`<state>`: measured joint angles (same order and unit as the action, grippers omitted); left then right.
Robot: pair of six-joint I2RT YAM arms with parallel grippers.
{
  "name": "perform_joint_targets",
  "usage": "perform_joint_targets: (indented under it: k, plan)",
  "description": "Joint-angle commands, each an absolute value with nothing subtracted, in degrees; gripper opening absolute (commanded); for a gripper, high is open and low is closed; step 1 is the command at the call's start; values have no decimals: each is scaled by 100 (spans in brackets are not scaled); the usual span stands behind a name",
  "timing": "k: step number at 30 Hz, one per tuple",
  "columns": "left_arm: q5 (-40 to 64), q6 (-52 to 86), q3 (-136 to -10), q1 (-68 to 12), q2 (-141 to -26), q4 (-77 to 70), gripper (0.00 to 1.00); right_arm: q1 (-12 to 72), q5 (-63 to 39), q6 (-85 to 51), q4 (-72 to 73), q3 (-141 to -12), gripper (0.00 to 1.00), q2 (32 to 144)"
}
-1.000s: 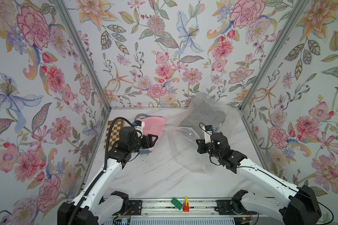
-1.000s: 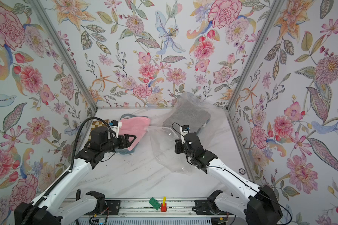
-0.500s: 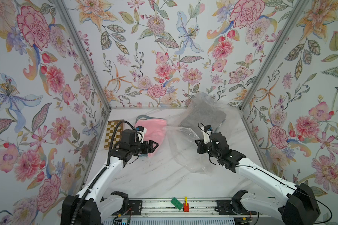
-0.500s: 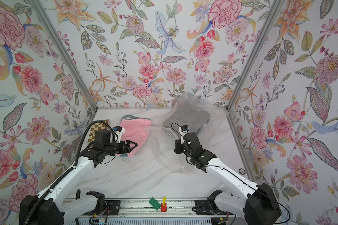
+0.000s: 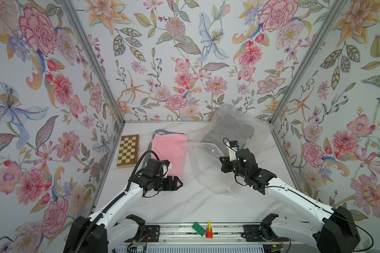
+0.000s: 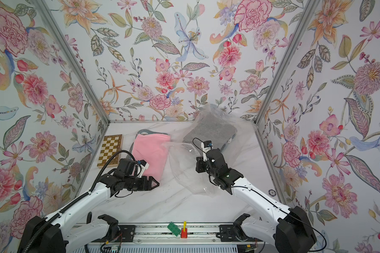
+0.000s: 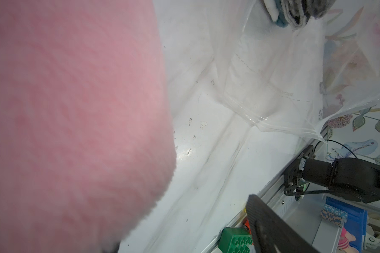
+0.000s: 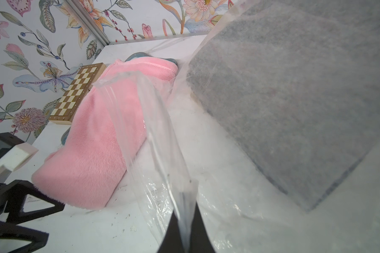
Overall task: Take the blanket out of the vacuum bag
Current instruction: Place the blanket at the center of the board.
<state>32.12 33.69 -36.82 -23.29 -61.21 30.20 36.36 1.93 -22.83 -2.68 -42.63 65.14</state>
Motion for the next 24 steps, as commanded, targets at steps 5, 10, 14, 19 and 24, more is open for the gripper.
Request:
perform_joint_targets:
  k: [5,10,14,19,24]
  plan:
    - [2443,2773,-5043,-2343,-5492,4816,87,3661,107,-2320,-40,-4231,0,6680]
    - [1080,2350,-6130,-1651,-5772,4717,77,3672,-15,-2355,28,-4328,0,6855]
    - [462,1961,-5922,-984,-6396,3735,78,3817,-24,-2388,5,-4367,0,6869]
    - [722,2145,-5215,-489,-7147,2161,83,3876,118,-2422,-48,-4227,0,6643]
    - [827,2260,-4814,-368,-7977,854,85,3843,149,-2395,-91,-4153,0,6605]
